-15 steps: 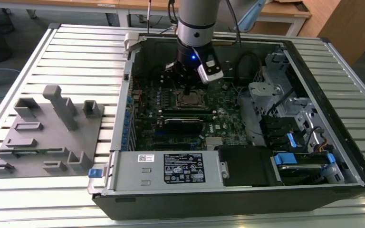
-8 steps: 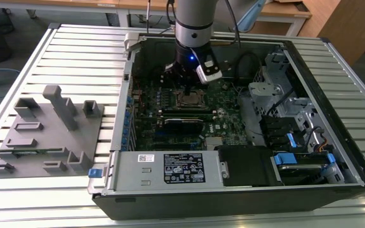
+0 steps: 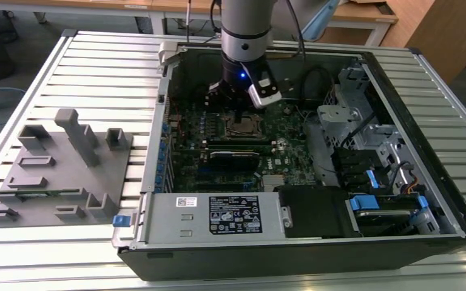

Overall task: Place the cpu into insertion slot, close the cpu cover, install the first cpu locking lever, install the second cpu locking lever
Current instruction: 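Close the cpu cover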

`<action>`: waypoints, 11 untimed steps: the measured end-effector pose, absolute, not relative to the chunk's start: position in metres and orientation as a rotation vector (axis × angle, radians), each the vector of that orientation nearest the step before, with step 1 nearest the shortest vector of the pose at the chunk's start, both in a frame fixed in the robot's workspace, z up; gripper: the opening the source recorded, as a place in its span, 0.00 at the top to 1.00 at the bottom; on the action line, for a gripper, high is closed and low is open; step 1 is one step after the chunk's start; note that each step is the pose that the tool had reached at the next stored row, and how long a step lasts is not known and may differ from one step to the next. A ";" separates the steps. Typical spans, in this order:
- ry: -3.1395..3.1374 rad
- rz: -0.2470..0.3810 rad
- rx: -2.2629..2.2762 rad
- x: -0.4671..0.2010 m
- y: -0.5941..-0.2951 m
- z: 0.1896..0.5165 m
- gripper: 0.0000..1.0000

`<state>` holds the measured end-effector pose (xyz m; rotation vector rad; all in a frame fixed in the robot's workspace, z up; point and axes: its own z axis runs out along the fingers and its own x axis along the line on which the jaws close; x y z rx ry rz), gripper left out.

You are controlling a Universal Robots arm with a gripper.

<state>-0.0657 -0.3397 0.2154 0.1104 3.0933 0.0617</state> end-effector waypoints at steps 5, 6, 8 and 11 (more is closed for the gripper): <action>3.089 0.062 0.110 -0.072 -0.340 0.215 0.89; 3.088 0.062 0.110 -0.073 -0.340 0.214 0.89; 3.088 0.062 0.110 -0.073 -0.340 0.213 0.89; 3.088 0.062 0.110 -0.074 -0.341 0.212 0.89</action>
